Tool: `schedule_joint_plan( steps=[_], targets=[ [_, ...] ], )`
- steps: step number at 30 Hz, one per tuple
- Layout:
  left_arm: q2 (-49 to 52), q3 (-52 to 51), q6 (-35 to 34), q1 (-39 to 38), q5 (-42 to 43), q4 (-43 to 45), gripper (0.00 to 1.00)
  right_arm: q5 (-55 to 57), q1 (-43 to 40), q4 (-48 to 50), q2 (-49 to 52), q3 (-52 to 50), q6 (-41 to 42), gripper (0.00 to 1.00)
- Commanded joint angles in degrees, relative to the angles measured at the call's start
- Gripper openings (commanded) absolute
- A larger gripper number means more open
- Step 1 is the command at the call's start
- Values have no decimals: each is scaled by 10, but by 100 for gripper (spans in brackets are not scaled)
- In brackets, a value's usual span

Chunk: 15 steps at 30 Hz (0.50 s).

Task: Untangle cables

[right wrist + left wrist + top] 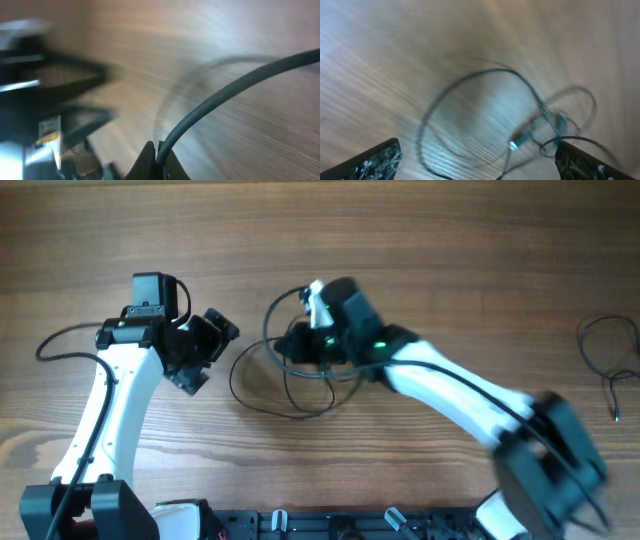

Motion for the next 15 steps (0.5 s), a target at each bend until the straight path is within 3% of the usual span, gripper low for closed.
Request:
schedule_joint_plan(
  steps=[1,5,15],
  targets=[
    [1,-4,152,2,129,32,100,-50,-15,-15,-107,14,-105,4],
    [1,-4,169,0,176,49,99,-50,-19,-9,-164,14,-125,4],
    [6,-4,164,-91,150,67,100,-49,-39,1,-187,16,-151,4]
  ],
)
